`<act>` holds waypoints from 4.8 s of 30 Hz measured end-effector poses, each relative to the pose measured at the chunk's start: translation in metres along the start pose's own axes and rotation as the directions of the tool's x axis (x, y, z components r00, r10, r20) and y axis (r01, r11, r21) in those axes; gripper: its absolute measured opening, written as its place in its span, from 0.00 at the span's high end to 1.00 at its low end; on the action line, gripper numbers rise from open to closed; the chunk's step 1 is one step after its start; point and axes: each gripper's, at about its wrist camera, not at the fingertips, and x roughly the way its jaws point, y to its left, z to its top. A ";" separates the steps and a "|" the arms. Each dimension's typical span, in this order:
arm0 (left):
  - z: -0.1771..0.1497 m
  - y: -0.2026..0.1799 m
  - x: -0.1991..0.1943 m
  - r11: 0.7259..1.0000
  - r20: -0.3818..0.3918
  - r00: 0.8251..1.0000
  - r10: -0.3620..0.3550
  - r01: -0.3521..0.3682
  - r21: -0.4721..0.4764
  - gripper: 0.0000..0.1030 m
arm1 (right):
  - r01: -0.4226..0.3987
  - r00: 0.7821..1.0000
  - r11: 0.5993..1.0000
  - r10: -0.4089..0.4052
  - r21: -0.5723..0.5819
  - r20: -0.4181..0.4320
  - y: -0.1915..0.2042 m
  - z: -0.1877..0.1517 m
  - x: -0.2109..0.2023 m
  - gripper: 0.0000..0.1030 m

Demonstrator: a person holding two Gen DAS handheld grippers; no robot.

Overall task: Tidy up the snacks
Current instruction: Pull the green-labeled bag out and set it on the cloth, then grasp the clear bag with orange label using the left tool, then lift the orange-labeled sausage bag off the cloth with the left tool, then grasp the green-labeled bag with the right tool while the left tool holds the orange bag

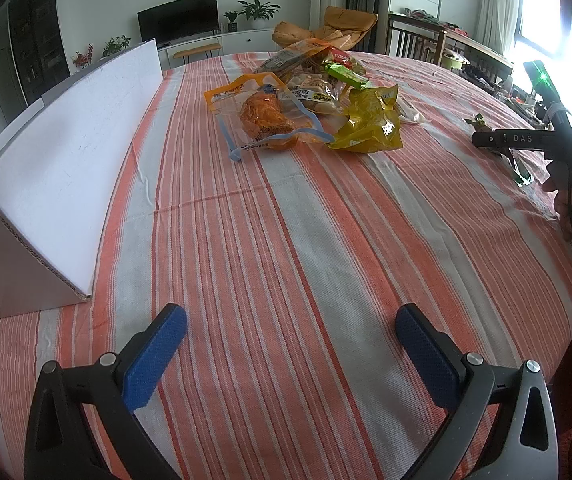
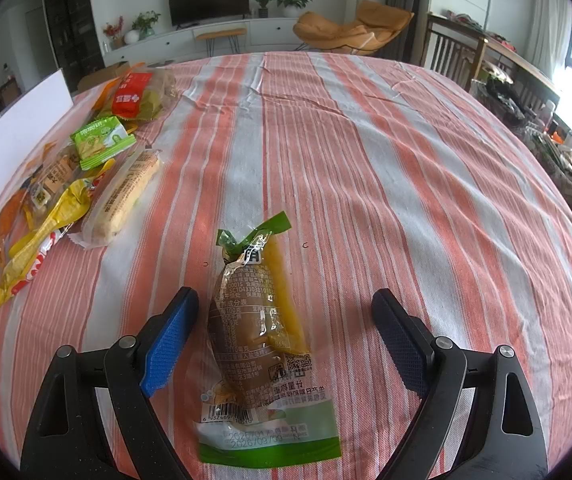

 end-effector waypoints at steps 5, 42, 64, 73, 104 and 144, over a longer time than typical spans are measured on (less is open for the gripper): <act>0.000 0.000 0.000 1.000 0.000 1.000 0.000 0.000 0.000 0.00 | 0.000 1.000 1.000 0.000 0.000 0.000 0.000 0.000 0.000 0.13; 0.147 0.056 0.079 0.970 -0.216 0.970 -0.108 0.055 -0.239 0.62 | 0.000 1.000 1.000 0.000 0.003 0.001 -0.003 -0.001 -0.002 0.12; 0.072 0.008 0.047 0.974 -0.241 0.960 0.144 -0.180 -0.136 0.00 | 0.010 1.000 1.000 -0.010 0.007 0.002 -0.008 -0.001 -0.004 0.11; 0.062 0.025 0.052 0.968 -0.261 0.960 0.101 -0.156 -0.199 0.00 | 0.010 1.000 1.000 -0.010 0.007 0.002 -0.007 -0.001 -0.004 0.11; 0.041 0.030 0.005 0.981 -0.137 0.989 -0.052 0.025 -0.193 0.43 | -0.196 0.964 0.947 0.233 0.254 -0.125 -0.084 0.057 -0.041 0.10; 0.038 0.003 0.017 0.997 -0.131 0.991 0.034 -0.043 -0.061 0.14 | -0.142 0.921 0.988 0.108 -0.066 -0.374 0.001 0.018 -0.004 0.30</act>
